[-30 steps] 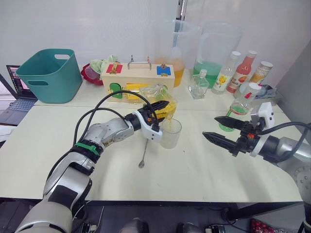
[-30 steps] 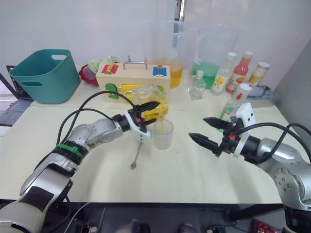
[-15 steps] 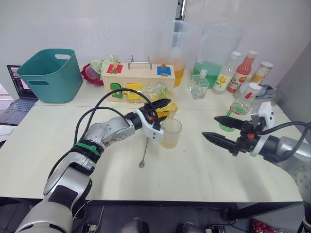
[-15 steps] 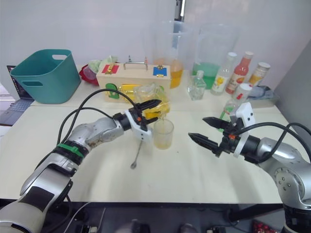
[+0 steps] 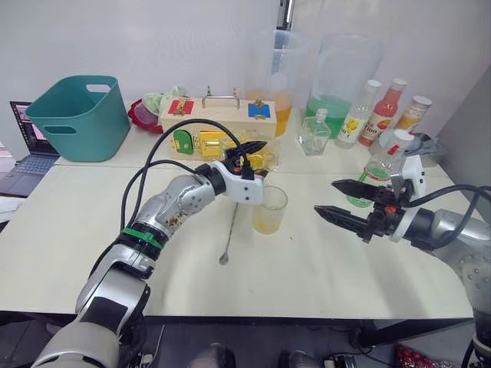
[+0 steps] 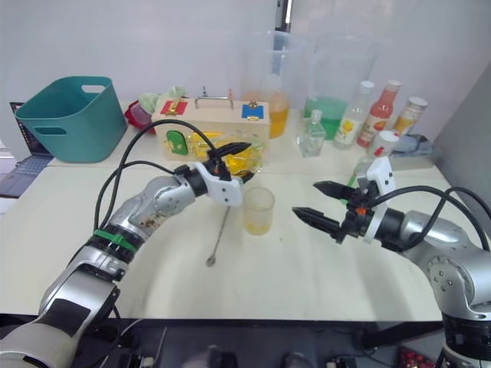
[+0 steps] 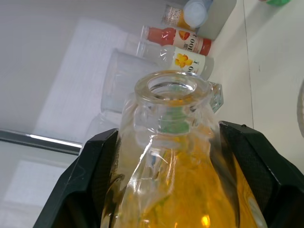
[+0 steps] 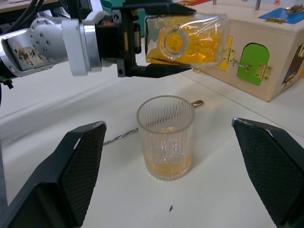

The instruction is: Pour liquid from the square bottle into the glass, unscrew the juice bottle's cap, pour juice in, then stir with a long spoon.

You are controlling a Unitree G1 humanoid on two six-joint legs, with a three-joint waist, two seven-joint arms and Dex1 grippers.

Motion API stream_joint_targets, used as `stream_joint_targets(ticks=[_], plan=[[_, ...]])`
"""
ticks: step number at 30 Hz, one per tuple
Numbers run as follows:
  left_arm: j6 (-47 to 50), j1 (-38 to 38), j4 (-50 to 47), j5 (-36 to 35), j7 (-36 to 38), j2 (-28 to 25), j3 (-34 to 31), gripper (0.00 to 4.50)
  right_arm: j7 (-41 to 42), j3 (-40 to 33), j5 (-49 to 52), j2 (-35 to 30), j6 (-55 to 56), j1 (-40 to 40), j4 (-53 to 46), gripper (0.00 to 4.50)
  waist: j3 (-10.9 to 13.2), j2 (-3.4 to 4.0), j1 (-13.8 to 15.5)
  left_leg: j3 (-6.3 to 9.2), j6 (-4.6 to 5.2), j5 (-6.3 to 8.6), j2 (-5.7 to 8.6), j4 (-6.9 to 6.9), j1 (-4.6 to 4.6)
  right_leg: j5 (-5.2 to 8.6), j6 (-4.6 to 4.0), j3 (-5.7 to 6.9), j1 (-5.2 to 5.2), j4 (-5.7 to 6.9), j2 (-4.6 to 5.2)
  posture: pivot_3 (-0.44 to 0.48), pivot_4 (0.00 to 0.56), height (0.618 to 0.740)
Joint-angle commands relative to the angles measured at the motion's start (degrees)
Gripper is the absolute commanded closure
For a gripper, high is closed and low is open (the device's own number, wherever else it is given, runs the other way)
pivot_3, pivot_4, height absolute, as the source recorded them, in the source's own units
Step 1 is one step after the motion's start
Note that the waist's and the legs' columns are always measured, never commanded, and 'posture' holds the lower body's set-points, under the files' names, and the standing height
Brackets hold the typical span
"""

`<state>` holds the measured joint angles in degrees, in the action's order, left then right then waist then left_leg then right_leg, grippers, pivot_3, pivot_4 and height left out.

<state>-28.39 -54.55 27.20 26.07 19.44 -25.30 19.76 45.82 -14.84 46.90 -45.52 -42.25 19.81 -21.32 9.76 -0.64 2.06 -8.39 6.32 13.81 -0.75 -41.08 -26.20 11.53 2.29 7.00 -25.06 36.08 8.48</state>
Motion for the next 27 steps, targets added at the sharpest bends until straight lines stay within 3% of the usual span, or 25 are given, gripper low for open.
stream_joint_targets(ticks=[1, 5, 12, 18, 27], plan=[[9.4, 0.0, -10.4, -11.5, 5.2, 1.5, -7.1, 1.72, 1.0, -0.1, -0.3, -0.3, 1.3, 2.1, 0.2, 0.00, 0.0, 0.00, -0.2, 0.00, 0.00, 0.00, 0.00, 0.00, 0.00, 0.01, 0.01, 0.00, 0.00, -0.01, -0.01, 0.000, 0.150, 0.733], [25.0, 2.3, -16.9, -20.8, 7.2, 3.4, -14.0, 1.72, 2.2, 1.1, -0.7, -0.1, 1.5, 3.8, 1.6, 0.00, 0.0, 0.00, -0.8, 0.02, -0.02, -0.02, -0.02, -0.01, 0.01, 0.04, 0.06, -0.01, -0.01, 0.01, -0.04, 0.000, 0.150, 0.733], [41.6, 5.3, -21.0, -29.5, 6.7, 3.5, -22.8, 1.72, 3.9, 2.7, -1.3, 0.3, 1.9, 5.9, 3.1, 0.00, 0.0, 0.00, -1.3, 0.05, -0.06, -0.05, 0.00, 0.01, 0.03, 0.04, 0.06, -0.01, 0.01, 0.02, -0.06, 0.000, 0.150, 0.733], [46.8, 8.0, -16.6, -36.2, 6.6, 0.8, -31.1, 1.72, 4.4, 4.2, -1.6, 1.8, 1.6, 8.0, 3.8, 0.00, 0.0, -0.01, -1.4, 0.06, -0.11, -0.08, -0.01, 0.01, 0.03, 0.04, 0.06, 0.00, 0.03, 0.00, -0.08, 0.000, 0.150, 0.733], [44.8, 5.6, -7.2, -37.3, 6.5, -0.4, -33.3, 1.72, 2.9, 5.3, -1.7, 4.3, 0.9, 9.8, 3.6, 0.00, 0.0, -0.06, -0.7, 0.10, -0.13, -0.08, 0.07, 0.00, 0.02, 0.02, 0.09, 0.02, 0.10, -0.06, -0.07, 0.000, 0.150, 0.733]])
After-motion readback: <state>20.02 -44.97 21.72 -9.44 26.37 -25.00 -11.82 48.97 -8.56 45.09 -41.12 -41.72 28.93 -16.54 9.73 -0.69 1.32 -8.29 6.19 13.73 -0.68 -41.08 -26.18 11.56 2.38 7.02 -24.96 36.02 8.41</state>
